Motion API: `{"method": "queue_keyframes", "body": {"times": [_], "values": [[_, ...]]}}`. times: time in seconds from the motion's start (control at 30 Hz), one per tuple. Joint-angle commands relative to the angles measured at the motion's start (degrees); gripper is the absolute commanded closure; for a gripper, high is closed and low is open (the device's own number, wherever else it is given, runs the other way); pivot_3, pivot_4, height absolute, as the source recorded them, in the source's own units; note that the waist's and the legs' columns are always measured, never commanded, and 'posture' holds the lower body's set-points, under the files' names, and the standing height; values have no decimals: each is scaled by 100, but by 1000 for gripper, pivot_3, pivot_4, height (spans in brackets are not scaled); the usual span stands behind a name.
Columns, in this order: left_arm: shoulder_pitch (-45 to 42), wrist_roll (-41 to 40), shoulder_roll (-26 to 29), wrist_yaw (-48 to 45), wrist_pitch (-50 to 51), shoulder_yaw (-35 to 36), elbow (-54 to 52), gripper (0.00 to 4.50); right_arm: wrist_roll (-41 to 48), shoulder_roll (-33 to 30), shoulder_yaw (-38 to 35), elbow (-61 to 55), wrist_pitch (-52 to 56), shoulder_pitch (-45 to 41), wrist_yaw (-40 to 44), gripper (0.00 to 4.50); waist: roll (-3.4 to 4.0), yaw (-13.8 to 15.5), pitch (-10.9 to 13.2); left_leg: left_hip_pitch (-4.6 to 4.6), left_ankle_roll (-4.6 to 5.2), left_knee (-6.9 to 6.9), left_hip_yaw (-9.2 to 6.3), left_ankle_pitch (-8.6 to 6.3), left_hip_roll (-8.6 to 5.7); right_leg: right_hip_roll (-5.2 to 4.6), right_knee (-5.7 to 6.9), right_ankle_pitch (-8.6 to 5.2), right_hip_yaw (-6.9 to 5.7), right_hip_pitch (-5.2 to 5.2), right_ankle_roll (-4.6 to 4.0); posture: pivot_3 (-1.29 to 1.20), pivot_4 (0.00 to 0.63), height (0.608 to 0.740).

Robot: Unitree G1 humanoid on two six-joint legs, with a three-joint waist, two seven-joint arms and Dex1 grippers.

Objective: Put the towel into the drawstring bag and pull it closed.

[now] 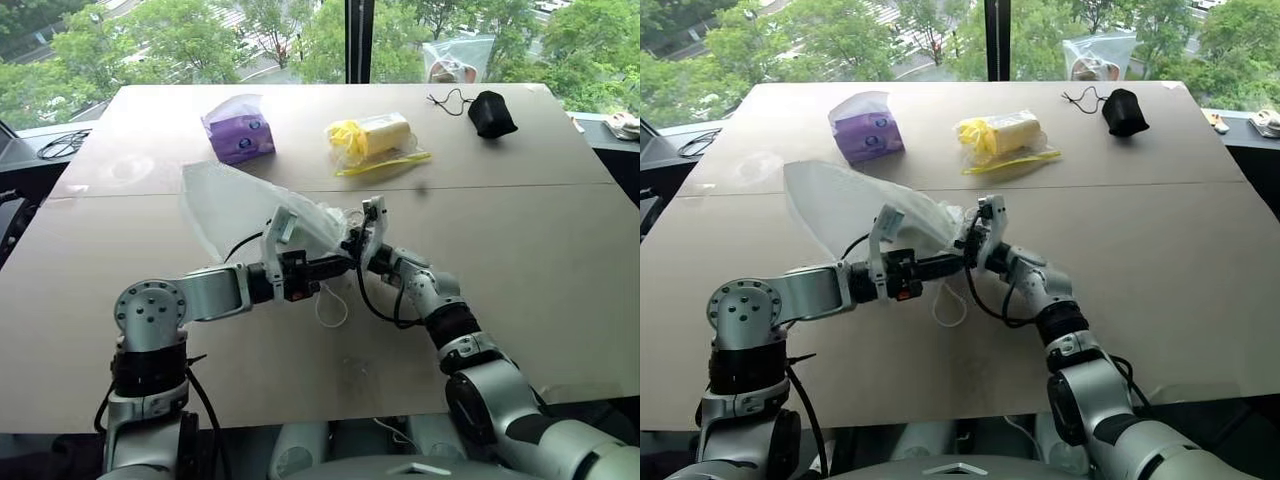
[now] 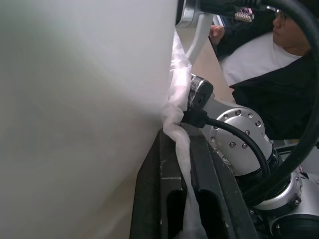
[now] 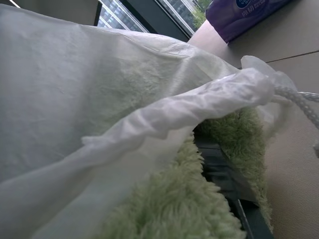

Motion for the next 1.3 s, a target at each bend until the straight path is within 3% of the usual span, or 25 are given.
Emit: {"method": "queue_keyframes", "body": {"times": [0.03, 0.1, 0.17, 0.27, 0.33, 0.4, 0.5, 0.6, 0.67, 0.73, 0.83, 0.93, 1.03, 1.1, 1.2, 1.23, 1.3], "values": [[-267, 1730, 690, -1073, -1067, -955, -592, 4500, 324, 725, -582, -24, -254, -756, -824, 4462, 9, 8, 4, 0, -1, -2, 1, 1, -1, 0, 0, 0, 1, 0, -1, 0, 150, 740], [-550, 3129, 963, -1726, -2363, -1722, -421, 4500, -29, 452, -680, 73, -722, -902, -1472, 4462, 14, 13, 7, 1, -9, -8, 7, 5, -3, -1, -2, 0, 7, -3, -3, 0, 150, 740], [-796, 4280, 763, -1993, -3758, -2134, 8, 4500, -337, 133, -733, 5, -1094, -968, -1874, 4462, 16, 26, 8, -1, -25, -26, 25, 16, -9, -2, -8, -4, 23, -15, -11, 0, 150, 740], [-875, 5174, 271, -2079, -5120, -2179, 646, 4500, -620, -140, -691, -210, -1290, -916, -2043, 4462, 13, 20, 7, -4, -26, -42, 35, 18, -9, -6, -24, 1, 33, -22, -2, 0, 150, 740], [-961, 5582, -111, -1904, -5766, -2048, 1035, 4500, -96, -210, -762, -857, -620, -715, -1616, 4462, 14, 7, 7, -6, -27, -64, 40, 18, -4, -4, -46, 2, 35, -25, 1, 0, 150, 740], [-1076, 6692, -162, -1747, -7264, -2287, 1452, 4500, 702, -260, -703, -1704, 450, -433, -1037, 4462, 14, 17, 7, -18, -27, -70, 41, 18, 3, -2, -58, 2, 31, -33, 2, 0, 150, 740], [-1136, 7248, -543, -1724, -8464, -2323, 1927, 4500, 1253, -8, -905, -2017, 949, -397, -1175, 4462, 15, -2, 6, -83, -27, -65, 43, 18, 6, -2, -63, 3, 28, -88, 5, 0, 150, 740], [-1074, 7263, -923, -2010, -9033, -2431, 1872, 4500, 1676, 279, -1219, -1916, 1189, -552, -1378, 4462, 14, -6, 6, -89, -24, -63, 53, 16, 5, -6, -66, 4, 31, -94, 7, 0, 150, 740], [-937, 6992, -1176, -2353, -8750, -2603, 1606, 4500, 1951, 468, -1394, -1843, 1287, -661, -1437, 4462, 15, 12, 6, -87, -19, -62, 52, 13, 5, -7, -60, 4, 28, -93, 7, 0, 150, 740], [-684, 5691, -1532, -2546, -7080, -2583, 996, 4500, 2196, 656, -1610, -1651, 1148, -862, -1674, 4462, 15, 30, 6, -89, 7, -53, 50, -1, 5, -9, -56, 4, 20, -90, 7, 0, 150, 740], [-792, 3528, -1850, -2471, -4970, -1948, 422, 4500, 2121, 743, -1637, -1392, 713, -1130, -1963, 4462, 17, -4, 7, -92, 17, -22, 44, -7, 7, -11, -46, 8, 19, -83, 14, 0, 150, 740], [-962, 3402, -1677, -2600, -4328, -1900, 271, 4500, 1124, 631, -1275, -884, -335, -1433, -2385, 4462, 18, -57, 8, -89, 20, 8, 42, -8, 6, 0, -21, 10, 20, -80, 18, 0, 150, 740], [-1031, 1378, -2003, -1694, -2963, -898, 515, 4500, 1260, 308, -134, -2029, 559, -1038, -864, 4462, 18, -91, 8, -75, 20, 12, 40, -8, 10, 42, 4, 9, 33, -80, 18, 0, 150, 740], [-785, 1105, -1749, -2222, -2538, -1347, -284, 4500, 1763, 493, -468, -1907, 934, -1103, -921, 4462, 19, -112, 10, -76, 20, 16, 37, -8, 12, 44, 7, 9, 30, -78, 17, 0, 150, 740], [-1480, -179, -2055, -1276, -2278, -362, 659, 4500, -2700, -492, 2206, -353, -2187, -1231, -1853, 4462, 22, -124, 8, -61, 19, 30, 36, -8, 17, 43, 7, 9, 35, -62, 17, 0, 150, 740], [-1549, -196, -1987, -1199, -2090, -337, 684, 4500, -3107, -612, 2376, -92, -2863, -1166, -1670, 4462, 23, -109, 9, -55, 20, 32, 35, -8, 11, 44, 10, 8, 35, -56, 17, 0, 150, 740], [-1396, -15, -1780, -1292, -1803, -435, 522, 4500, -3884, -988, 2548, 373, -3857, -1309, -2104, 4462, 17, -67, 12, -51, 21, 33, 25, -7, 0, 42, 8, 7, 25, -49, 19, 0, 150, 740]]}}
